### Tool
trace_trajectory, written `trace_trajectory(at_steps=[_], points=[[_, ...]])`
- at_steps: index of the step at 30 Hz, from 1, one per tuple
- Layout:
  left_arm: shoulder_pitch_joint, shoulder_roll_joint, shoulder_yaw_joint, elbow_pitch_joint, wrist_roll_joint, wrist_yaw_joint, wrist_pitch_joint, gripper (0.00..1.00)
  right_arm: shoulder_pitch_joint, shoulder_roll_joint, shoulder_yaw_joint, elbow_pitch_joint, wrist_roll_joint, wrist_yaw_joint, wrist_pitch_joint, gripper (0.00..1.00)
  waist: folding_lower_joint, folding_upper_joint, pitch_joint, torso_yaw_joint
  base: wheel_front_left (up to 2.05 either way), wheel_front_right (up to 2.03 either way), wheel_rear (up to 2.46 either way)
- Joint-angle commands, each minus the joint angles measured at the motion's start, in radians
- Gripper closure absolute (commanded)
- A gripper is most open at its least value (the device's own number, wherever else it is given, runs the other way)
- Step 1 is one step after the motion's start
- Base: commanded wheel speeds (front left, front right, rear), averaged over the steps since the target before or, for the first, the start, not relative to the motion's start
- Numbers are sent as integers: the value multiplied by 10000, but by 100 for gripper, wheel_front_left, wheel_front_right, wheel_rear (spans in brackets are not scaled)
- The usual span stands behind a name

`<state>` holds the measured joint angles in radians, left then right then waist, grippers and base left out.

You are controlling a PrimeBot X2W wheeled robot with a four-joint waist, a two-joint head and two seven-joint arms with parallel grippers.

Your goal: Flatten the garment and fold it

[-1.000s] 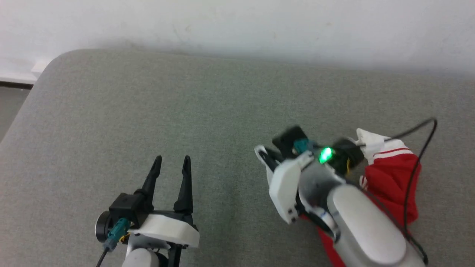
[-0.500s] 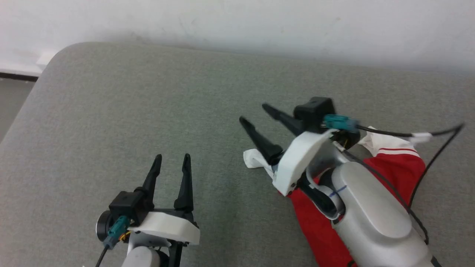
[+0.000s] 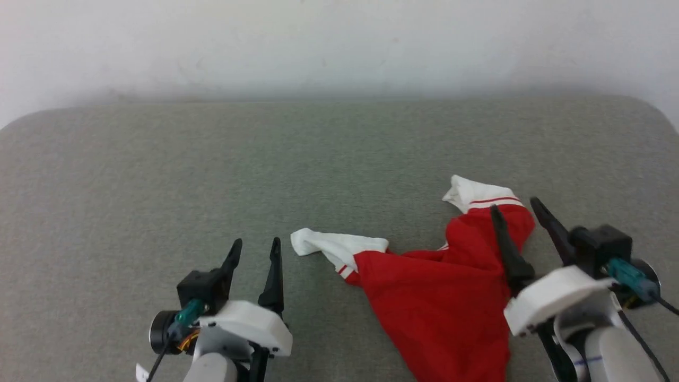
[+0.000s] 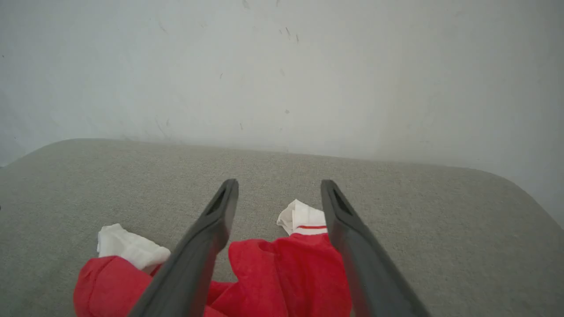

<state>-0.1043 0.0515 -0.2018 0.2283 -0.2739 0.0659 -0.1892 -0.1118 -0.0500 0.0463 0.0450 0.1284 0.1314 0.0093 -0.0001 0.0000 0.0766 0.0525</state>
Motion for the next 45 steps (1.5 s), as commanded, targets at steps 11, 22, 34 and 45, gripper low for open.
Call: trace_trajectory(at_steps=[11, 22, 34, 45], points=[[-1826, 221, 118, 1867, -229, 875, 3307, 0, 937, -3, -118, -703, 509, -7, 173, 0, 1, 0, 343, -1834, 0, 0, 0], [-2142, 725, -313, 2639, -389, 600, 6234, 92, 860, -3, 196, -795, 719, -7, 156, 0, 1, 0, 579, -2332, 0, 0, 0], [-1048, 1058, 819, 1050, -721, 1355, 4165, 100, 443, -3, -289, -859, 146, -7, 263, 0, 1, 0, 739, -1253, 0, 0, 0], [-18, 1423, 1533, -64, -1060, 1657, 3597, 100, -792, -3, -731, 468, -384, -7, 676, 0, 1, 0, 855, 107, 0, 0, 0]])
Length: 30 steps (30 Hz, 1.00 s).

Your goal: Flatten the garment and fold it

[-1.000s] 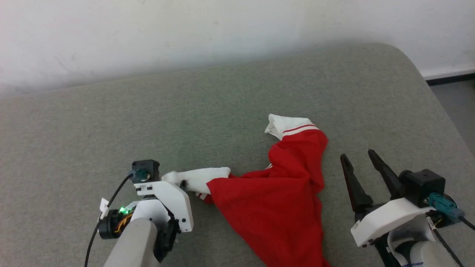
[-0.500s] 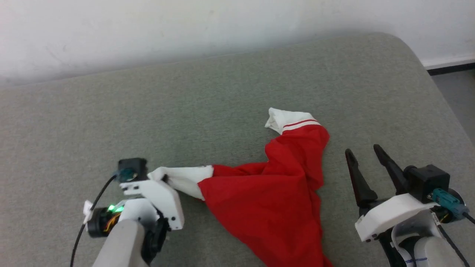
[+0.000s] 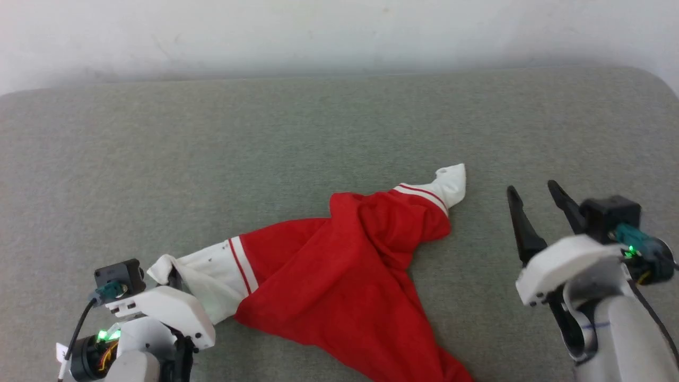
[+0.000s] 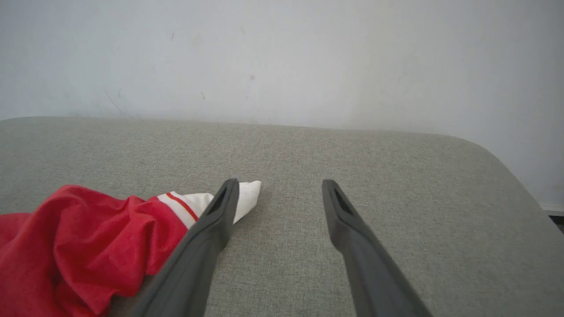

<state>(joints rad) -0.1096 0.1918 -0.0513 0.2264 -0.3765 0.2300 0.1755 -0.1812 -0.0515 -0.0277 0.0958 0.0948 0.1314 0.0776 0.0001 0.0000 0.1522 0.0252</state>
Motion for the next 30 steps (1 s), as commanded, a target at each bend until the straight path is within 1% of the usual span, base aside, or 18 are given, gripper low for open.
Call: trace_trajectory(at_steps=[1, 6, 10, 15, 19, 20, 21, 22, 24, 25, 27, 30], points=[[11, -28, -7, -68, -53, 10, -59, 100, -369, 6, 54, 332, -68, -7, 91, 0, -1, 0, 143, 482, 0, 0, 0], [-188, -227, -183, -72, -132, -61, -125, 100, -1941, -16, 328, 2418, 182, -7, 844, 0, -1, 0, 458, 881, 0, 0, 0], [-365, -316, -313, -32, -179, -153, -172, 100, -3180, -9, 303, 3988, 449, -7, 1798, 0, -1, 0, 764, 1111, 0, 0, 0], [-548, -458, -441, 56, -287, -262, -235, 100, -4384, -5, 291, 5639, 86, -7, 3321, 0, -1, 0, 1030, 1321, 0, 0, 0], [-647, -538, -565, 178, -358, -368, -251, 100, -4965, -82, 650, 6483, -422, -7, 4598, 0, -1, 0, 1090, 1437, 0, 0, 0], [-659, -548, -609, 221, -394, -426, -258, 100, -5149, -149, 938, 6799, -520, -7, 5347, 55, -1, 0, 1087, 1445, 0, 0, 0], [-657, -546, -627, 238, -415, -458, -252, 100, -5220, -188, 1107, 6942, -508, -7, 5776, 88, -1, 0, 1079, 1439, 0, 0, 0], [-654, -526, -645, 245, -413, -483, -266, 100, -5293, -241, 1237, 7022, -472, -7, 6144, 100, -1, 0, 1070, 1426, 0, 0, 0], [-648, -459, -706, 247, -375, -549, -298, 100, -5440, -365, 1492, 7005, -381, -7, 6662, 100, -1, 0, 1031, 1380, 0, 0, 0], [-664, -436, -725, 224, -374, -589, -331, 100, -5524, -419, 1587, 6901, -285, -7, 6757, 100, -1, 0, 1013, 1351, 0, 0, 0], [-743, -364, -759, 150, -375, -706, -401, 100, -5681, -579, 1797, 6622, -111, -7, 6785, 100, -1, 0, 971, 1292, 0, 0, 0], [-1073, -28, -843, -79, -191, -910, -461, 100, -5964, -931, 2090, 6086, 180, -7, 6681, 100, -1, 0, 912, 1196, 0, 0, 0]])
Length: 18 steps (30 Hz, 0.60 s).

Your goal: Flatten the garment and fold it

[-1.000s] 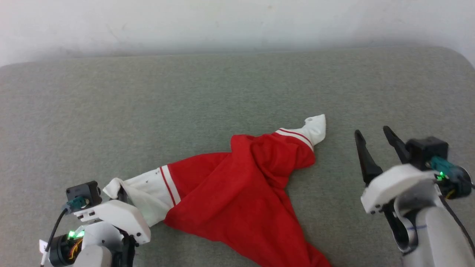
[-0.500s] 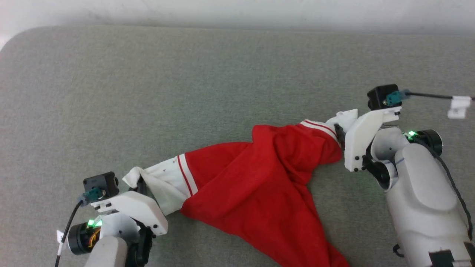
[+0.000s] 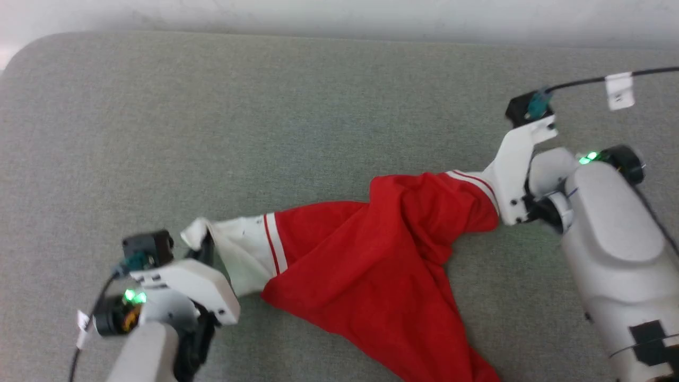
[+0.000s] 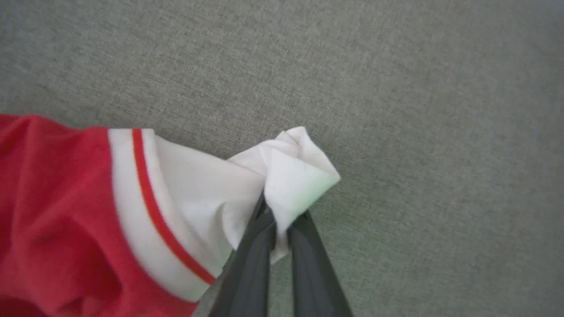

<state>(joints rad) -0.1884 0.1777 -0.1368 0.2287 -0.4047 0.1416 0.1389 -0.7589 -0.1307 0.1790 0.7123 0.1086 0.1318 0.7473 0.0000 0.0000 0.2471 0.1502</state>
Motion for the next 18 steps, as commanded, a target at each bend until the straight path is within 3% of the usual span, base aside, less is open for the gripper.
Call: trace_trajectory(at_steps=[1, 8, 14, 18], points=[[-466, 241, 15, -220, 166, -63, -122, 100, -313, -292, 81, -286, 109, -11, -107, 100, 0, 0, -49, -88, 0, 0, 0], [-2560, 954, 273, -1031, -26, -774, -86, 100, -1544, -1288, 98, -1555, 373, -11, -628, 100, 0, 0, 157, -417, 0, 0, 0], [-4638, 1320, 530, -1080, -188, -1025, 135, 100, -2907, -1631, -92, -2264, 301, -11, -876, 100, 0, 0, 725, -760, 0, 0, 0], [-6273, 1360, 900, -809, -489, -969, 183, 100, -4049, -1786, -172, -2606, 25, -11, -1164, 100, 0, 0, 1216, -998, 0, 0, 0]])
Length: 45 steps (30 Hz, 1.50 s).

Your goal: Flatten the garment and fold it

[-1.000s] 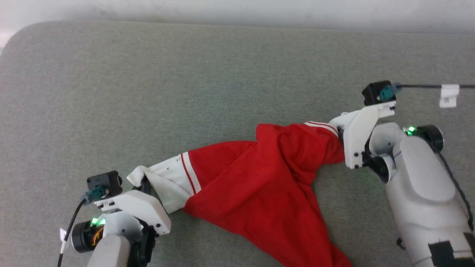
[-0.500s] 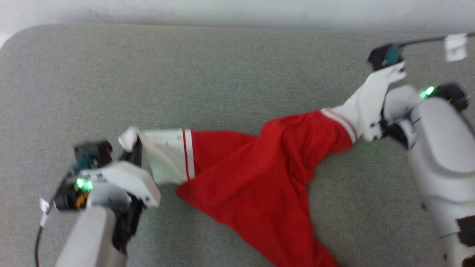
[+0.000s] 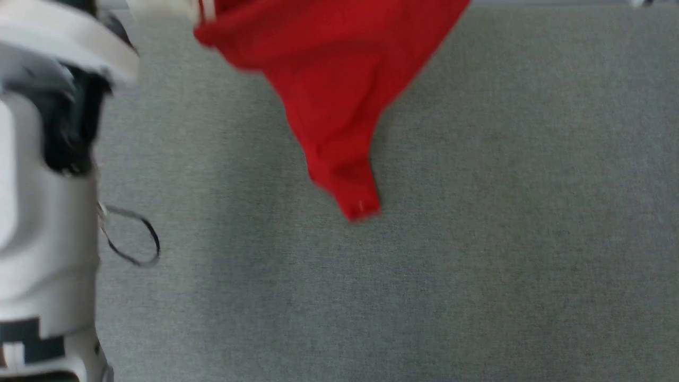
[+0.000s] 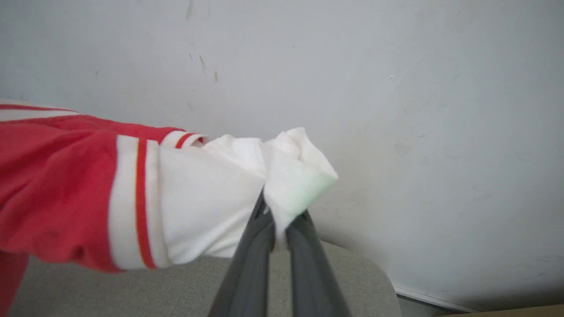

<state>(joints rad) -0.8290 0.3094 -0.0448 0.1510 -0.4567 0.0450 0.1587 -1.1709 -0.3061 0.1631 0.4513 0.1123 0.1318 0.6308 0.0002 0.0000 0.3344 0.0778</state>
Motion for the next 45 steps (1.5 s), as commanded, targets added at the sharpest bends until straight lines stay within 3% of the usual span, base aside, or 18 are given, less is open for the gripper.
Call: trace_trajectory(at_steps=[1, 8, 16, 28, 33, 37, 45], points=[[-282, 11, 105, 68, -84, 55, -7, 100, -221, -35, -52, -46, -70, -11, -73, 100, -2, 0, 470, -334, 0, 0, 0], [-2973, -19, 717, 865, -431, 470, -243, 100, -2424, 184, -426, -40, -641, -11, -997, 100, -2, 0, 1302, -652, 0, 0, 0], [-5006, 62, 1142, 1796, -408, 790, -1241, 100, -4301, 627, -752, 577, -1582, -11, -2604, 100, -2, 0, 1866, -826, 0, 0, 0], [-5566, 219, 1396, 3219, -593, 410, -2450, 100, -4747, 875, -793, 1743, -2021, -11, -3765, 100, -2, 0, 2007, -768, 0, 0, 0], [-5208, 166, 1336, 3824, -760, 110, -2521, 100, -4217, 932, -414, 2416, -1410, -11, -3652, 100, -2, 0, 1776, -719, 0, 0, 0], [-4985, 221, 1458, 4047, -963, -94, -2663, 100, -3810, 935, 47, 2684, -12, -11, -3372, 100, -2, 0, 1430, -687, 0, 0, 0], [-4736, 552, 1641, 4210, -1046, -29, -2682, 100, -3389, -218, 1081, 2519, 1176, -11, -3144, 100, -2, 0, 767, -675, 0, 0, 0]])
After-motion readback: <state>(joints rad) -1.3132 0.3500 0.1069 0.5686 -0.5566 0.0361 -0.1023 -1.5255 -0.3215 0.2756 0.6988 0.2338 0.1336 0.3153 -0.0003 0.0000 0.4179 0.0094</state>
